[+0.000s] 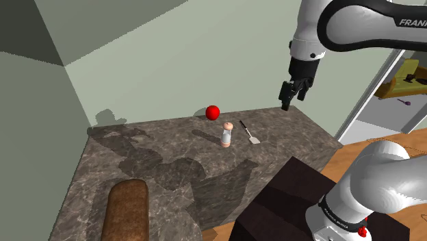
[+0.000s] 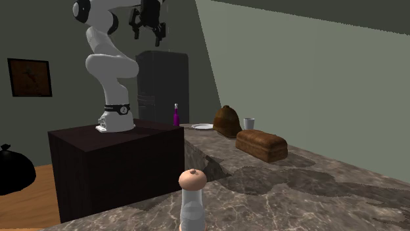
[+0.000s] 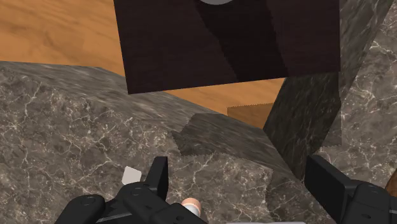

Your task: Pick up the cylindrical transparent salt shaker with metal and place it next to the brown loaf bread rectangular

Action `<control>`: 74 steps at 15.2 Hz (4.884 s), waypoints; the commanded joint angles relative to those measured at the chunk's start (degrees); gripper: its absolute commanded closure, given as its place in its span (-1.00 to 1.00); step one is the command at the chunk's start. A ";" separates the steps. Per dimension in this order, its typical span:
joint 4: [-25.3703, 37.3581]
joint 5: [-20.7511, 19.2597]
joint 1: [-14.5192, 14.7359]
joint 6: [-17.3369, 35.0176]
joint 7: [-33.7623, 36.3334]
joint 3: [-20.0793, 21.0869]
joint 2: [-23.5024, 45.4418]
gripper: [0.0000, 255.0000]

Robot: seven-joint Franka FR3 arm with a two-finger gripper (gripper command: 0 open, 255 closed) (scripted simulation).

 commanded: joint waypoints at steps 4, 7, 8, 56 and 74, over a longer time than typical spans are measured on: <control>-1.12 -0.48 -0.84 5.86 1.13 -0.11 4.68 -1.00; -1.50 -1.05 -1.72 11.55 2.30 -0.23 9.93 -1.00; -1.46 -1.27 -2.02 13.39 2.71 -0.28 11.79 -1.00; 54.29 -6.36 -9.66 42.64 13.65 -5.63 95.73 -1.00; 53.56 -6.27 -9.67 41.08 13.37 -5.55 93.42 1.00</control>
